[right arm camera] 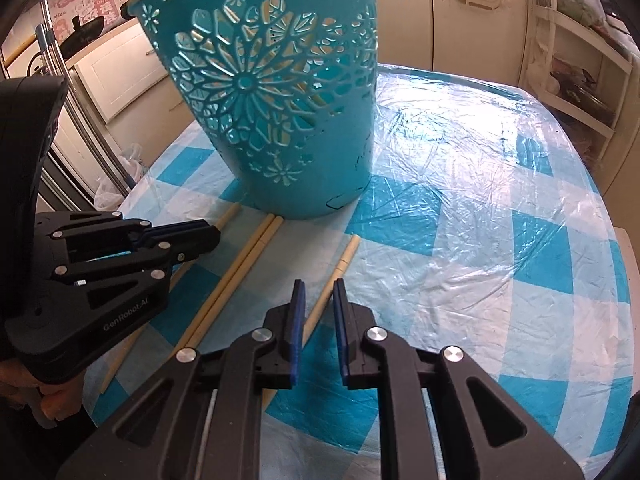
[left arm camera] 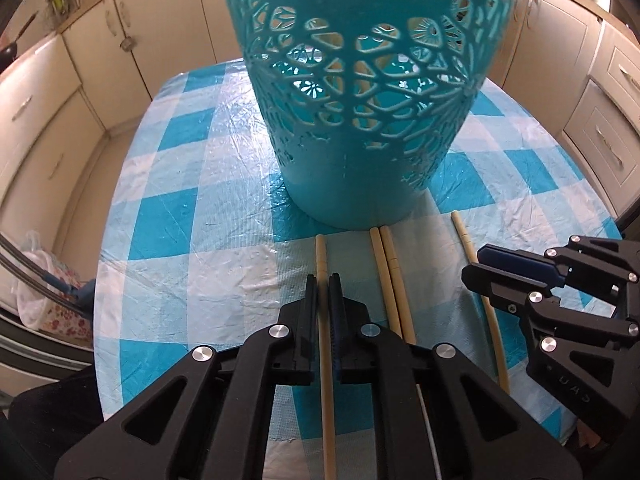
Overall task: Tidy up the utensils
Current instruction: 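Hold the chopstick in the left tool while the right tool waits open, then lift the wooden chopstick with the left tool over the teal basket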
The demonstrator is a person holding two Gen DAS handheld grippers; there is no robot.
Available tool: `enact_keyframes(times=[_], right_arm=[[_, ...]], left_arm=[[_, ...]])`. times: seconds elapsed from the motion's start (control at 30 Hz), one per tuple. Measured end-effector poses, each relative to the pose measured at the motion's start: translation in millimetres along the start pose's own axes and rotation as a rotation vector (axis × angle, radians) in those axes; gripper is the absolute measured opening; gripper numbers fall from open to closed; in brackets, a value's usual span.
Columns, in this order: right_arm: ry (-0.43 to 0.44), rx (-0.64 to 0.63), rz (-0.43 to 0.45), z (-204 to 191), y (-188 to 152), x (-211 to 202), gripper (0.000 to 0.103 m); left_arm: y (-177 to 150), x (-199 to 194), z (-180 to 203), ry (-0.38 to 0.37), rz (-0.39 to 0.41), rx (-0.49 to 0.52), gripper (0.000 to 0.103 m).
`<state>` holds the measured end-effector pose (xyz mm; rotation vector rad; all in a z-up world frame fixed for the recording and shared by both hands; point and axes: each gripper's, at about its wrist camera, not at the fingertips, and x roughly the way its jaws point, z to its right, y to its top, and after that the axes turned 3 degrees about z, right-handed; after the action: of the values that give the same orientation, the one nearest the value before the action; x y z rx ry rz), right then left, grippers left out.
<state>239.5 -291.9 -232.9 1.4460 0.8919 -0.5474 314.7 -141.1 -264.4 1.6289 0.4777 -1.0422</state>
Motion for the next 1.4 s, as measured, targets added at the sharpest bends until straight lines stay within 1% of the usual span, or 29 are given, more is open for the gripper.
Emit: enact_keyframes(times=[0.17, 0.3, 0.47, 0.6, 0.7, 0.77, 0.83, 0.93, 1.1, 1.2, 1.27, 1.4], right_arm=[[-0.023, -0.026, 0.028, -6, -7, -1, 0.015], [-0.036, -0.037, 0.031, -11, -9, 1, 0.015], [-0.037, -0.042, 0.032, -15, -9, 3, 0.016], [-0.032, -0.057, 0.030, -18, -8, 2, 0.022], [-0.034, -0.073, 0.029, -21, -8, 3, 0.025], [-0.036, -0.075, 0.029, -23, -9, 3, 0.026], [-0.034, -0.073, 0.029, -23, -9, 3, 0.026], [-0.030, -0.073, 0.029, -24, -10, 2, 0.027], [-0.021, -0.090, 0.024, -26, -9, 4, 0.034], [-0.018, -0.098, 0.023, -29, -9, 4, 0.036], [-0.018, -0.098, 0.023, -29, -9, 5, 0.037], [-0.012, -0.092, 0.023, -28, -9, 5, 0.037]], left_arm=[[-5, -5, 2, 0.004, 0.009, 0.004, 0.005], [-11, -12, -3, 0.001, 0.018, -0.006, 0.005], [-14, -29, -11, -0.026, 0.050, -0.025, 0.005], [-12, -51, -22, -0.084, 0.098, -0.063, 0.005], [-7, -80, -34, -0.132, 0.160, -0.105, 0.005], [-3, -99, -39, -0.157, 0.199, -0.125, 0.005], [4, -125, -44, -0.182, 0.255, -0.143, 0.005], [19, -155, -52, -0.210, 0.325, -0.166, 0.005], [50, -190, -56, -0.239, 0.429, -0.190, 0.005], [69, -200, -55, -0.242, 0.484, -0.207, 0.005], [89, -203, -53, -0.246, 0.526, -0.222, 0.005], [125, -190, -45, -0.234, 0.584, -0.239, 0.005]])
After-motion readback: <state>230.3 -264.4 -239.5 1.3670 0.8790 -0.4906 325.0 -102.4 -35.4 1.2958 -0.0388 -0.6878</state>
